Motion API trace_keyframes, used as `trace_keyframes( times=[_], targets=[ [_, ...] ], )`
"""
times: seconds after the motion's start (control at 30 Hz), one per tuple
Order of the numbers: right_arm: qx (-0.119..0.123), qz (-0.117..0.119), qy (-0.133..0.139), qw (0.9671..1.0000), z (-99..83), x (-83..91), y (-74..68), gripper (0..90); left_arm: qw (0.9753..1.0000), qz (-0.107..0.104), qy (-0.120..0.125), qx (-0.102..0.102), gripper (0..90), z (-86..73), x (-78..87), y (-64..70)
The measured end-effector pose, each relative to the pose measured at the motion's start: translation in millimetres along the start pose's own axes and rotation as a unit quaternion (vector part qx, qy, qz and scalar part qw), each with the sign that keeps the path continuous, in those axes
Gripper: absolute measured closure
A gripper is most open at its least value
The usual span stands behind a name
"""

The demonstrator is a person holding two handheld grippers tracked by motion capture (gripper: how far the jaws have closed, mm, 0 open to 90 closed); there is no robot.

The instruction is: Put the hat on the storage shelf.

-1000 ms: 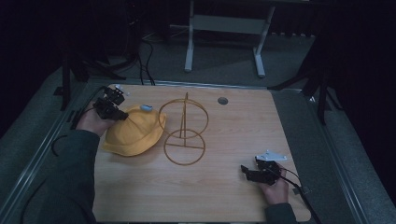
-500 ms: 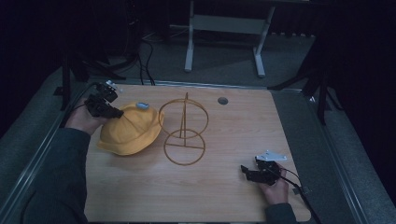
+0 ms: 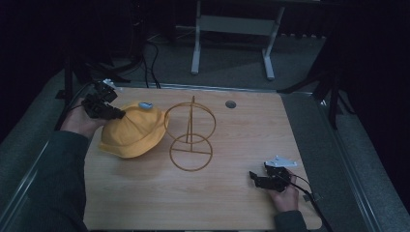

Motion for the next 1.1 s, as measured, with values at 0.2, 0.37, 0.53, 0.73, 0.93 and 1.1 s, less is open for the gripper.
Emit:
trace_keyframes(
  times=[0.2, 0.37, 0.53, 0.73, 0.93, 1.1],
  targets=[
    [0.000, 0.000, 0.000, 1.0000, 0.0, 0.0, 0.0, 23.8, 1.0000, -0.002, 0.004, -0.002, 86.1, -0.1, 2.4, 1.2],
    [0.000, 0.000, 0.000, 1.0000, -0.1, 0.0, -0.1, 23.8, 0.9999, -0.008, 0.010, -0.002, 86.2, 0.1, 5.5, 1.3],
    [0.000, 0.000, 0.000, 1.0000, -0.1, 0.1, -0.2, 23.8, 0.9998, -0.011, 0.018, 0.002, 86.1, -0.5, 9.6, -0.1],
    [0.000, 0.000, 0.000, 1.0000, -0.1, 0.1, -0.2, 23.8, 0.9995, -0.017, 0.027, 0.001, 86.2, -0.8, 15.4, -1.2],
    [-0.001, 0.000, 0.000, 1.0000, -0.1, 0.1, -0.4, 23.8, 0.9992, -0.021, 0.035, 0.000, 86.2, -0.6, 19.7, -2.2],
    [-0.001, 0.000, 0.000, 1.0000, -0.2, 0.1, -0.3, 23.8, 0.9991, -0.015, 0.039, -0.002, 86.2, 0.8, 23.6, -3.8]
  ],
)
Point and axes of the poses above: each handheld gripper's, and its own axes: x roughly backward along the jaws, z roughly out of its top, y roughly to its right, the point moved 10 cm from there along -x, roughly forward along the jaws, and after that the axes turned 1 degree about -y, right-handed, at the moved point
